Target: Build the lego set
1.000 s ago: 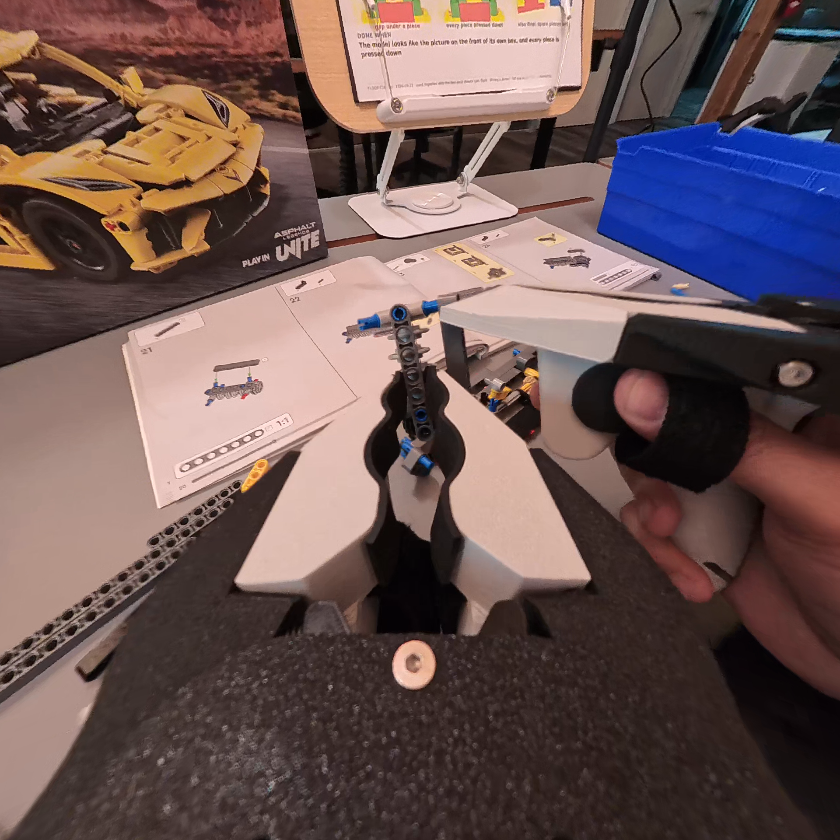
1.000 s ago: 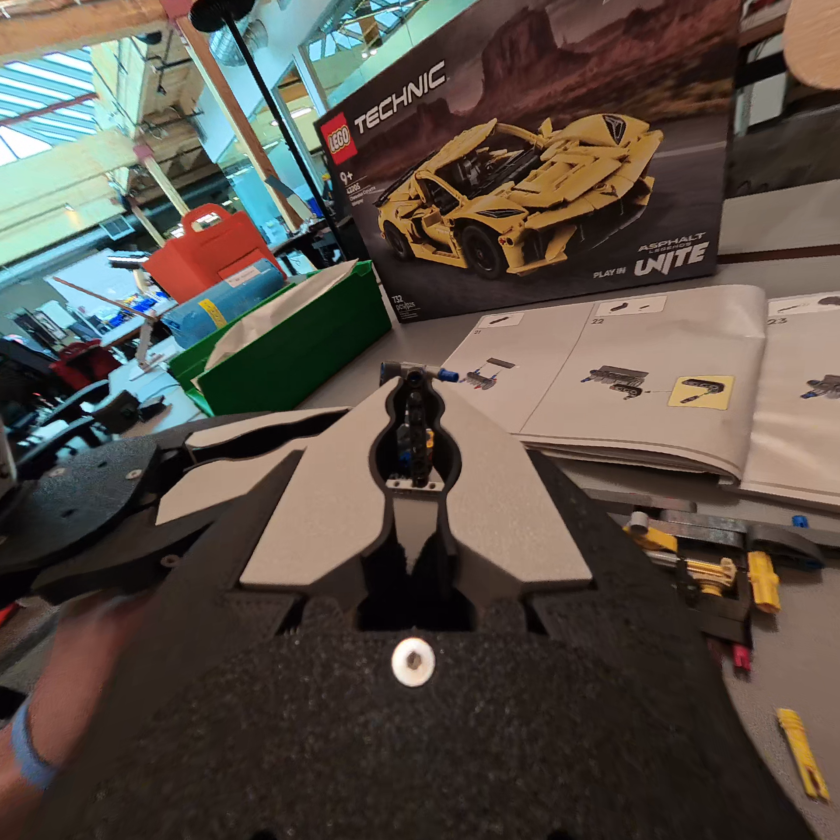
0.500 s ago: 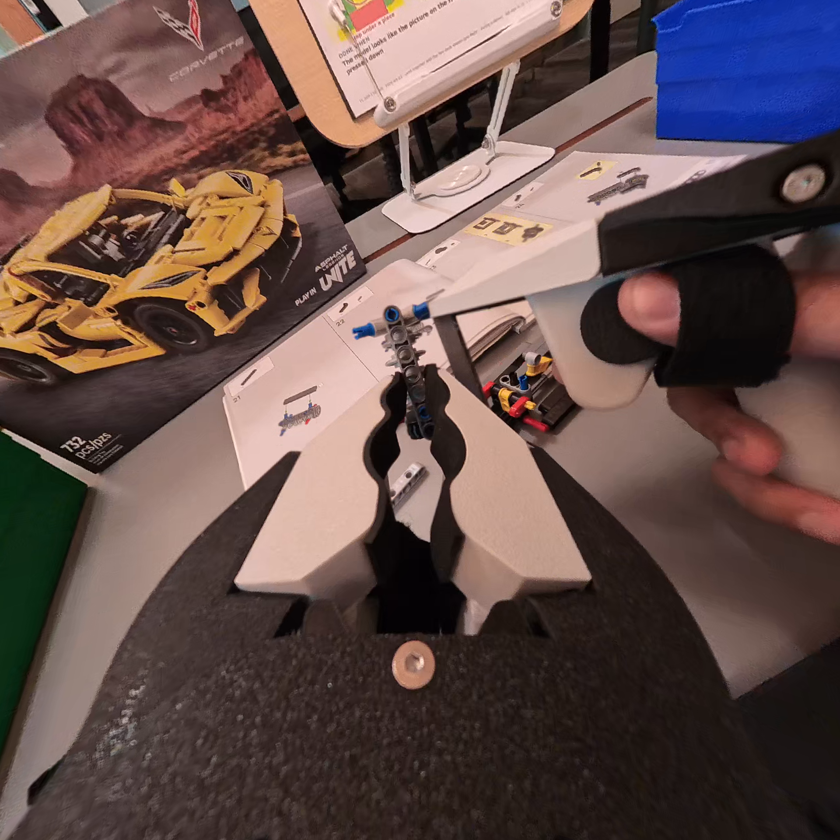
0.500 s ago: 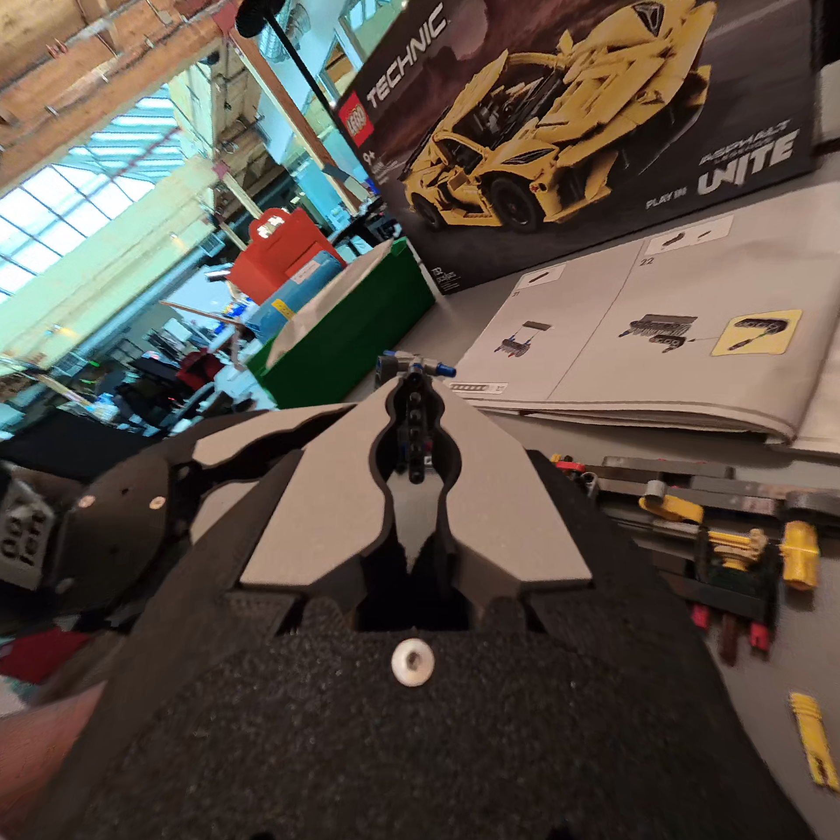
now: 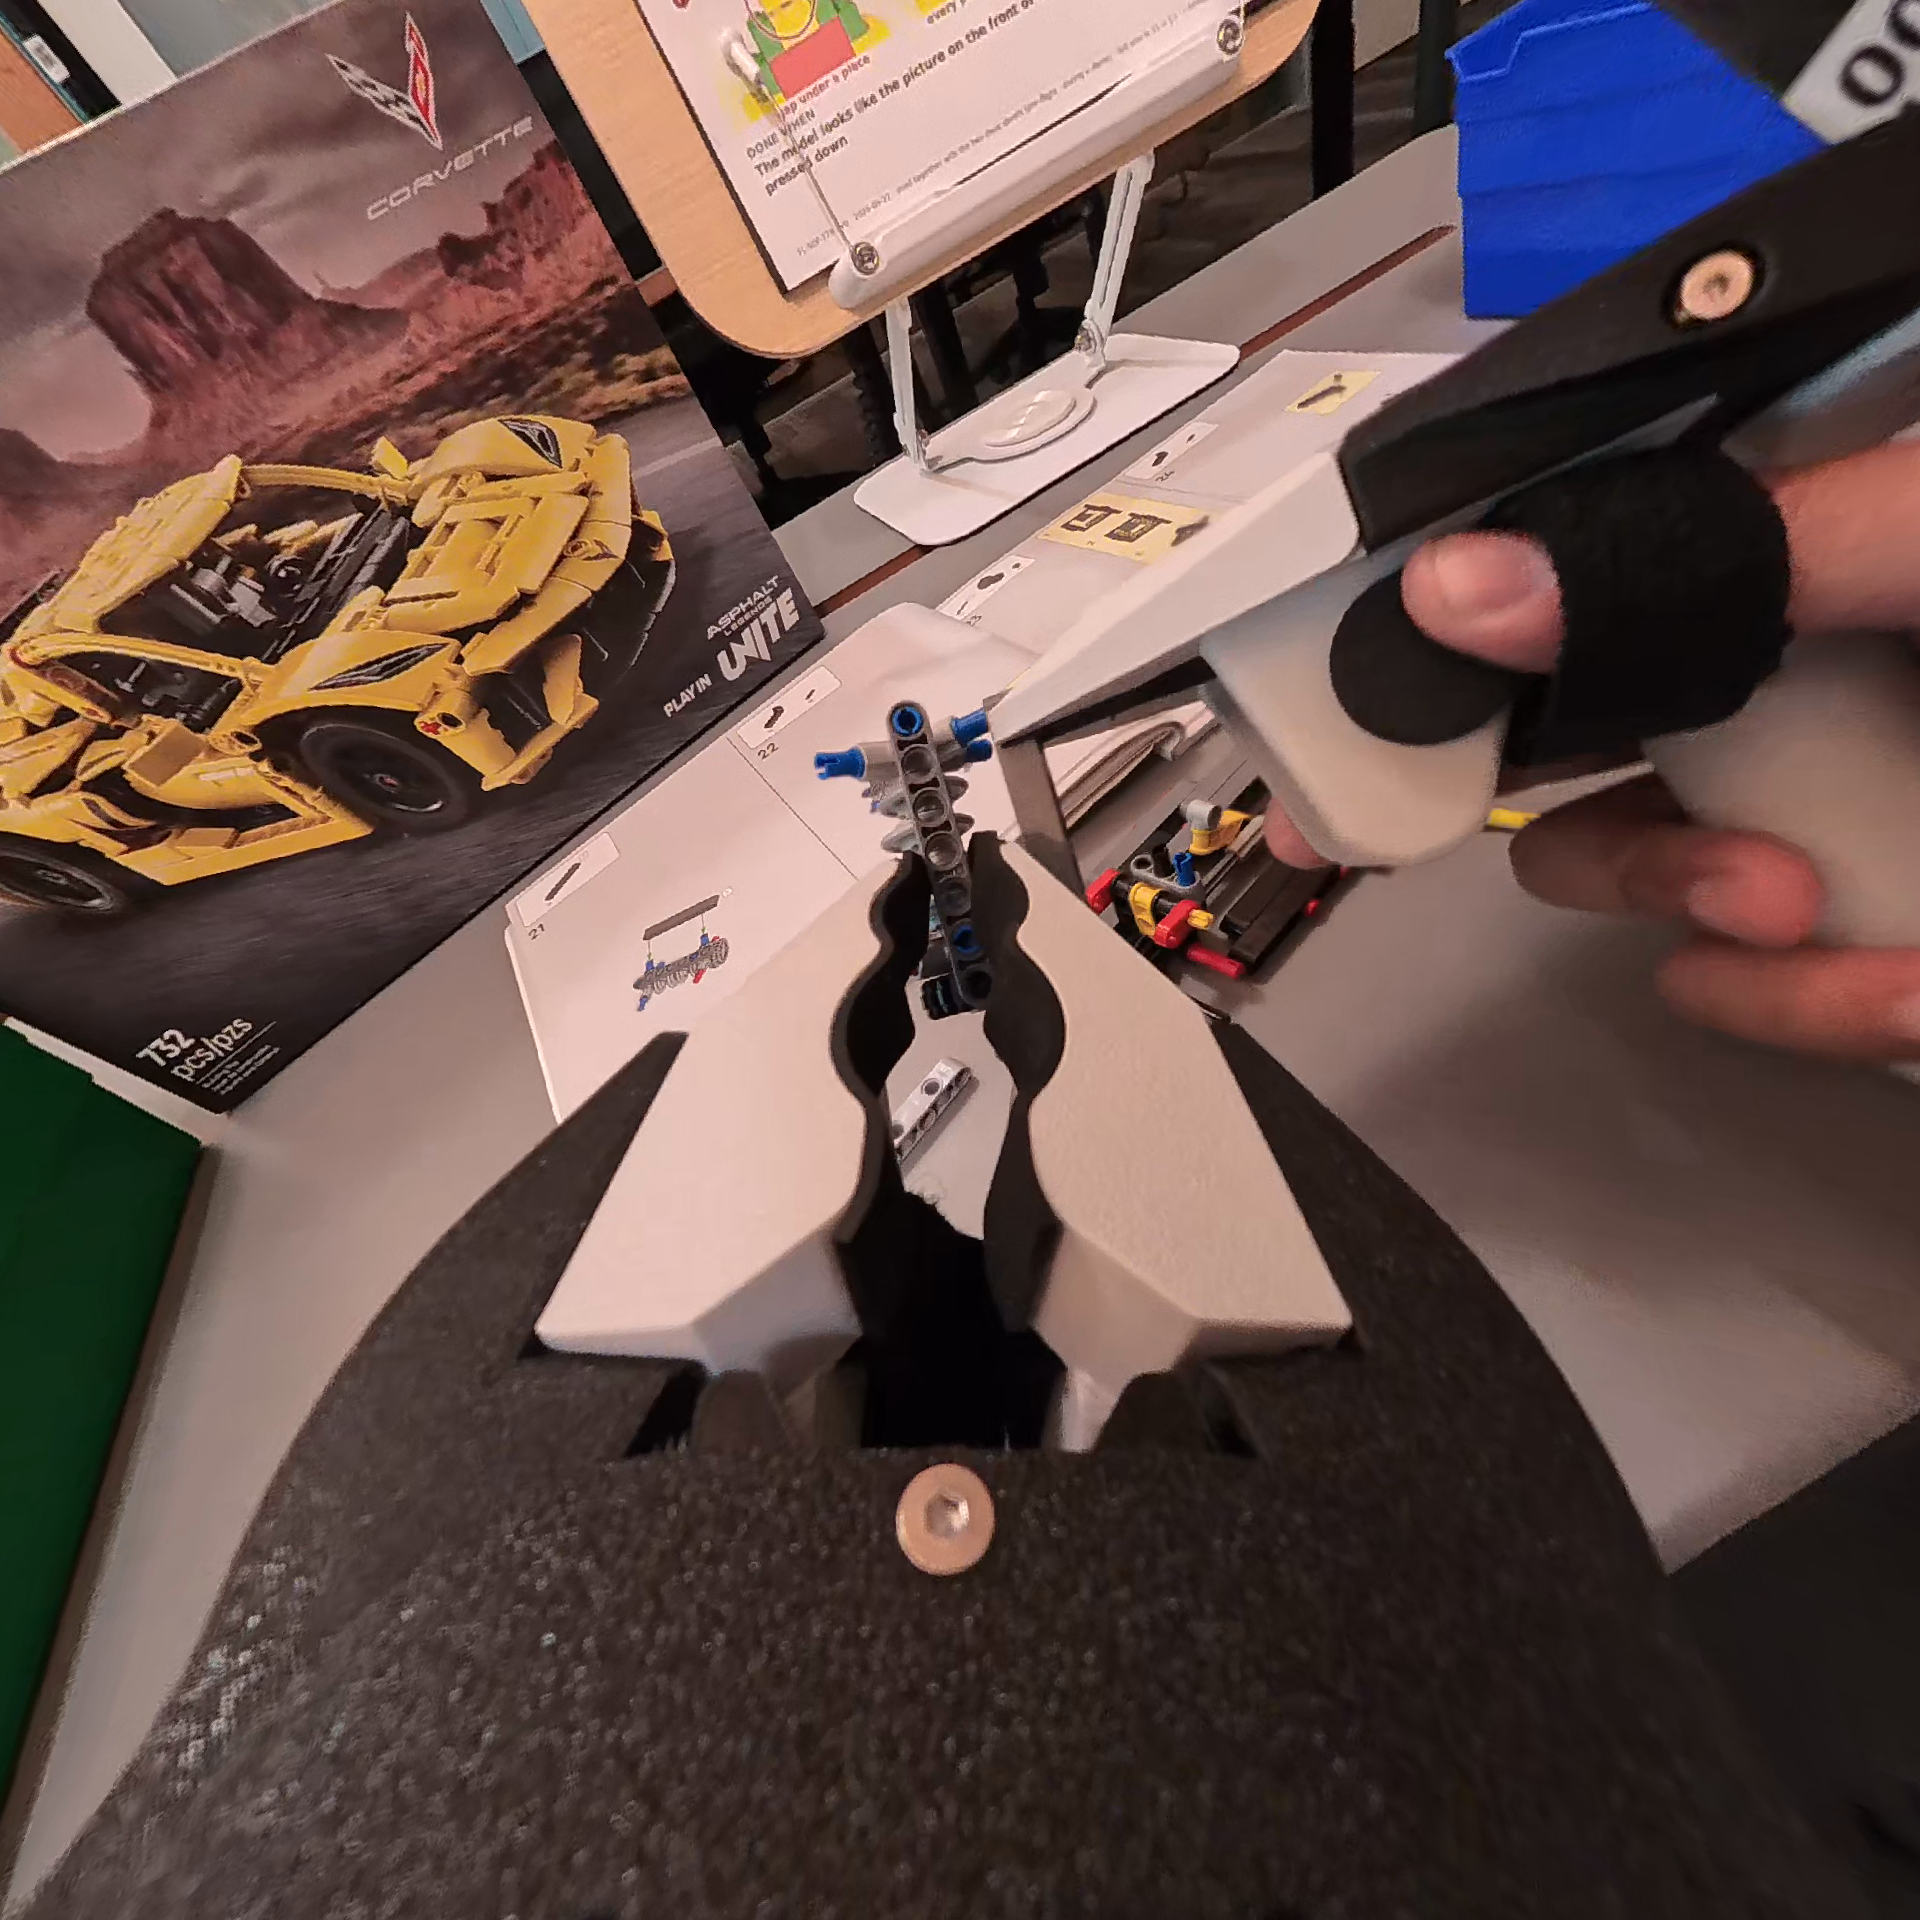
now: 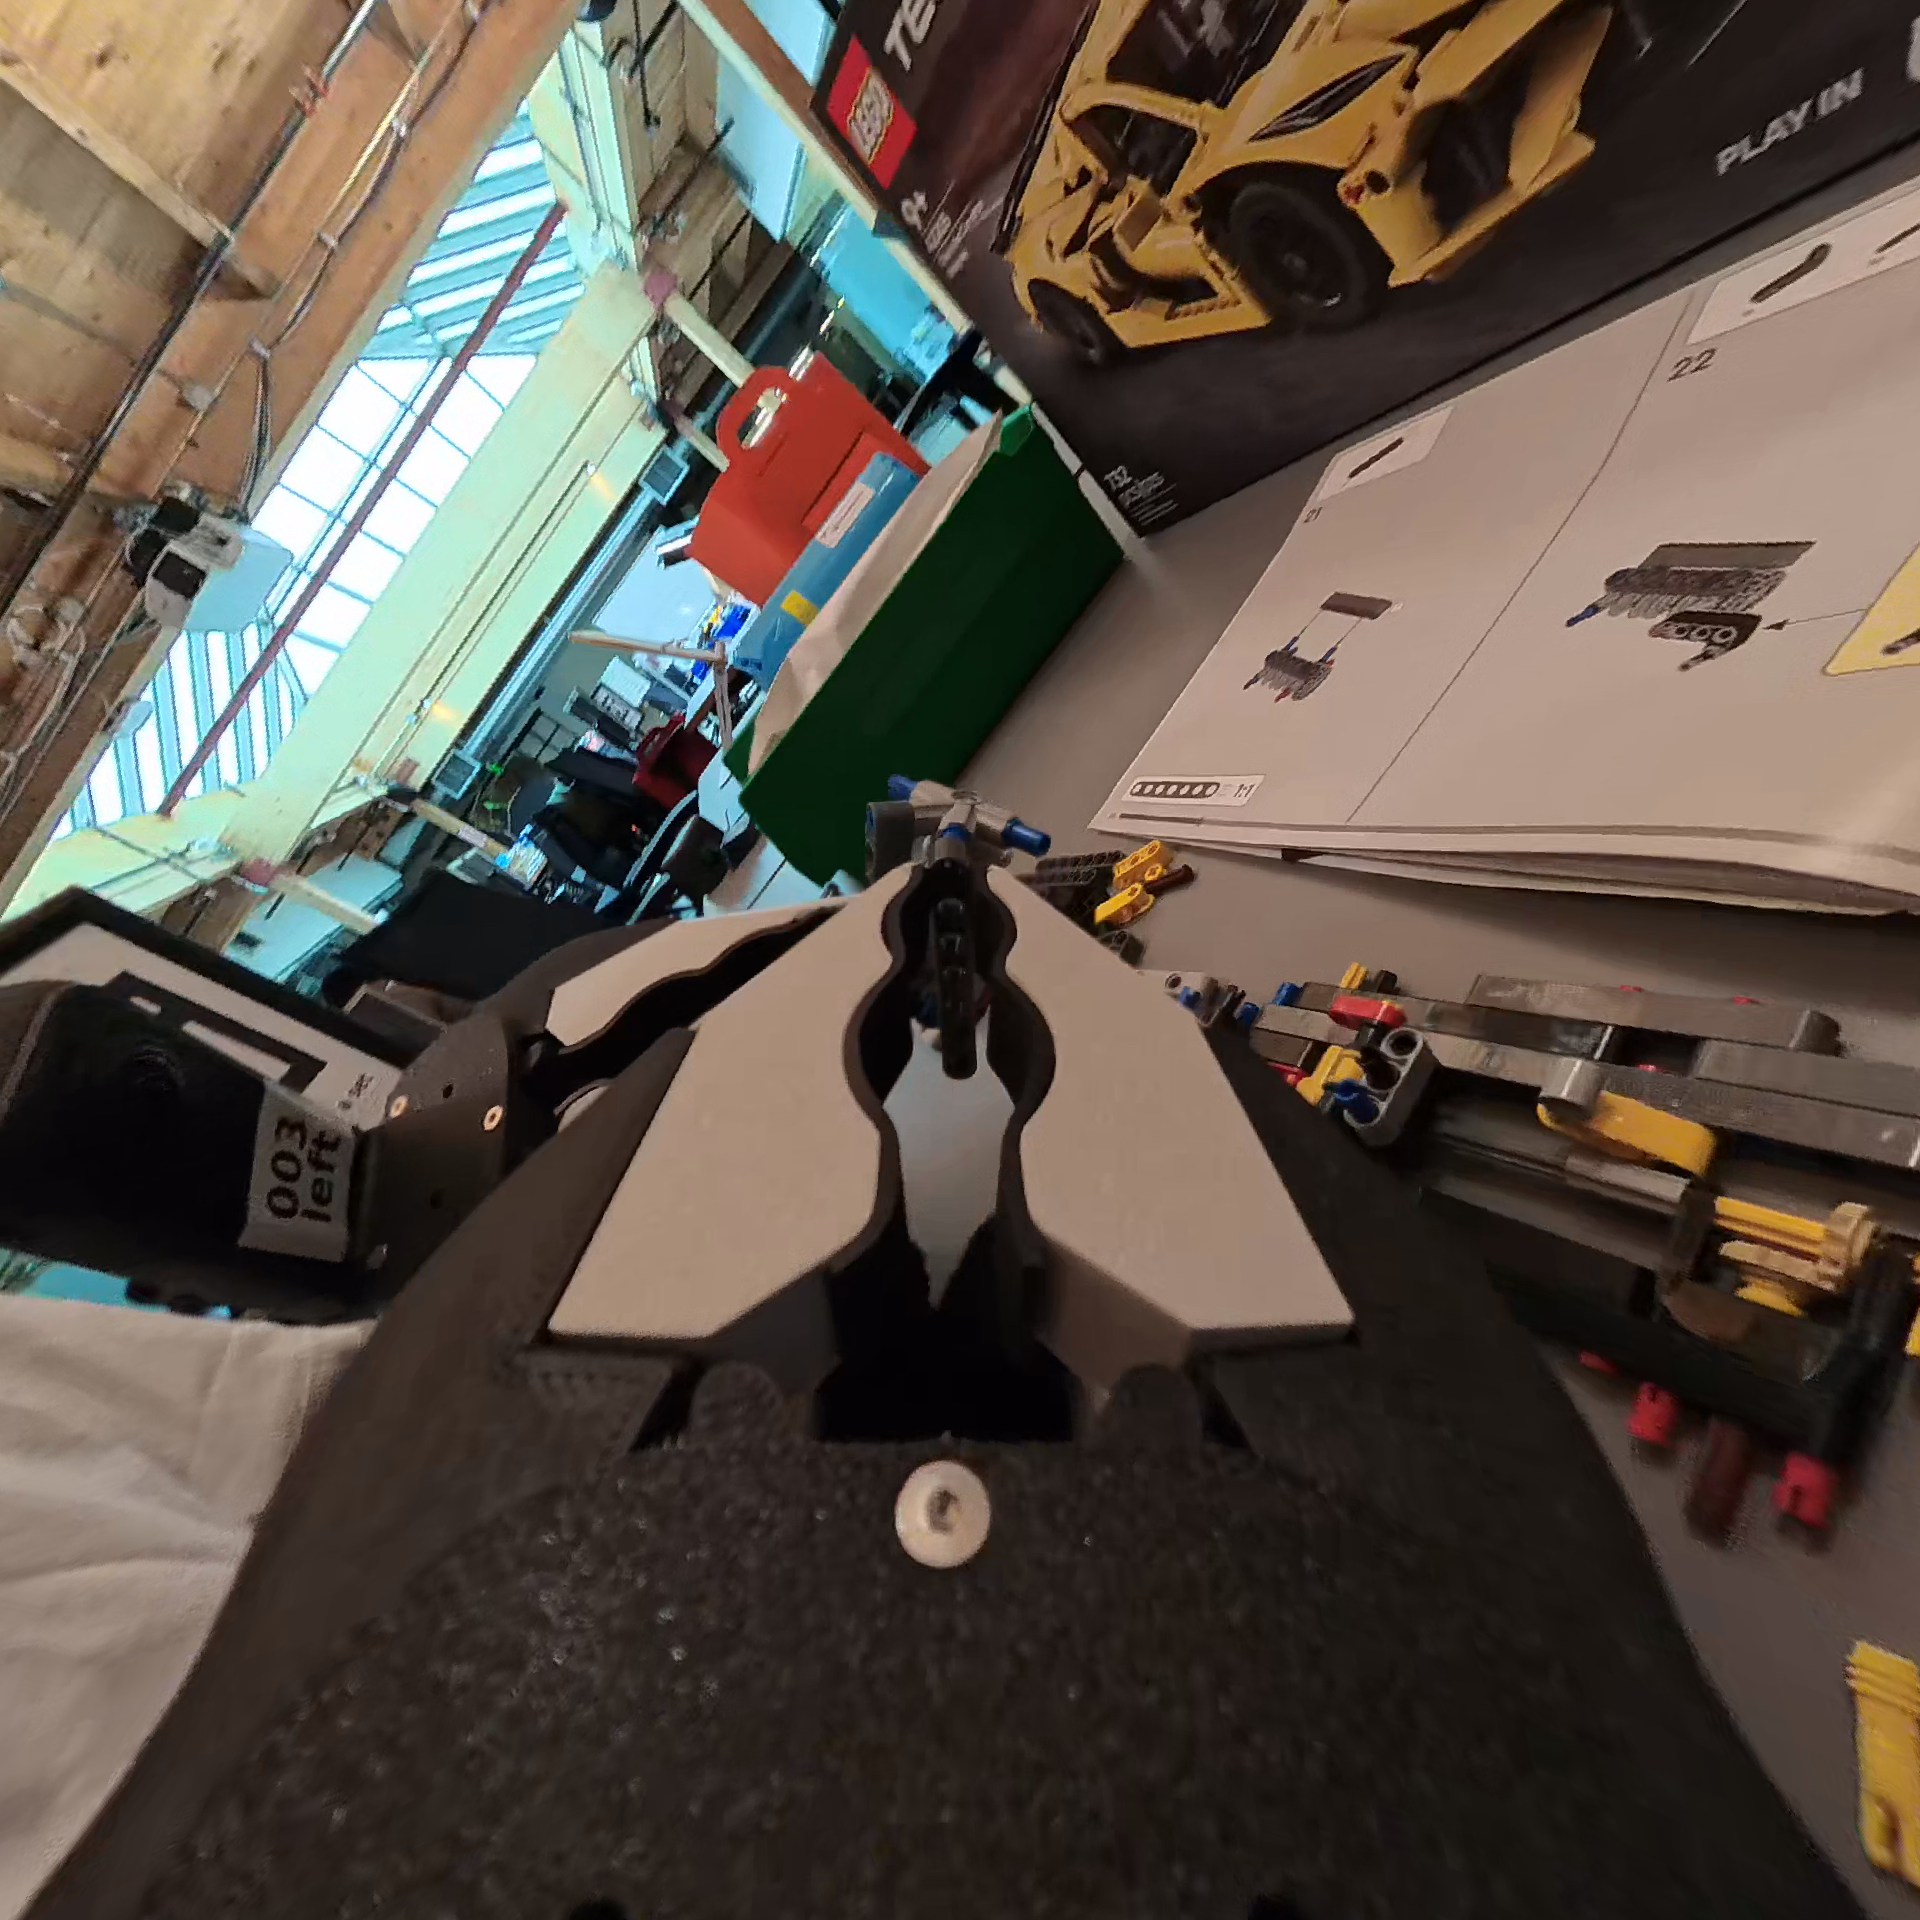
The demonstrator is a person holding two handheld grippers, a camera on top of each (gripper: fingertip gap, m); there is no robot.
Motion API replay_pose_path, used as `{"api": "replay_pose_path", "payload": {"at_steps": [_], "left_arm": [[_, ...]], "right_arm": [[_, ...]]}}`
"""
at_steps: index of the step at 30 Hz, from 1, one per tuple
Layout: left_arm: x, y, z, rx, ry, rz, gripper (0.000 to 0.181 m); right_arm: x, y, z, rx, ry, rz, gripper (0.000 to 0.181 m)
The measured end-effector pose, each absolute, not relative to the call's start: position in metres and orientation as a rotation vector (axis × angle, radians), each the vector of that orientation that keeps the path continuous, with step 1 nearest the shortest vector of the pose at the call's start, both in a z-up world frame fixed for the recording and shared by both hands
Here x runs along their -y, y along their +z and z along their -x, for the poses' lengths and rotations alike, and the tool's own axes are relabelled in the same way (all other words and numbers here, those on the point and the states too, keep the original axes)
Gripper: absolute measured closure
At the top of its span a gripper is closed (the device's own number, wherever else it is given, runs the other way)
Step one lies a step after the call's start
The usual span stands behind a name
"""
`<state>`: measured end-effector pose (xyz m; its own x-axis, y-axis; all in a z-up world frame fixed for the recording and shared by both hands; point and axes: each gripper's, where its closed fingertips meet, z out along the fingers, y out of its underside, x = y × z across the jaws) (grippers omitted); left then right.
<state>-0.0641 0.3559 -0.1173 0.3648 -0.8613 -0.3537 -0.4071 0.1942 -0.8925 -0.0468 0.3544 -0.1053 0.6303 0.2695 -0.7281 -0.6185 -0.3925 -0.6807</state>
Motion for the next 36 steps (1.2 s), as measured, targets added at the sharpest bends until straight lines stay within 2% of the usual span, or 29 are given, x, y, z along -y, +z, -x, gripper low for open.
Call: {"api": "replay_pose_path", "payload": {"at_steps": [7,15,26,36], "left_arm": [[-0.351,-0.113,0.064,-1.266,-0.425,1.344,0.174],[-0.353,-0.106,0.067,-1.233,-0.469,1.337,0.173],[-0.349,-0.114,0.065,-1.257,-0.671,1.407,0.172],[-0.334,-0.126,0.082,-1.450,-0.299,1.263,0.172]], "right_arm": [[-0.350,-0.099,0.049,-0.282,1.200,1.755,0.174],[-0.351,-0.096,0.051,-0.183,0.941,1.747,0.174],[-0.349,-0.096,0.052,-0.162,0.974,1.721,0.174],[-0.335,-0.123,0.061,-0.276,0.944,1.881,0.174]]}}
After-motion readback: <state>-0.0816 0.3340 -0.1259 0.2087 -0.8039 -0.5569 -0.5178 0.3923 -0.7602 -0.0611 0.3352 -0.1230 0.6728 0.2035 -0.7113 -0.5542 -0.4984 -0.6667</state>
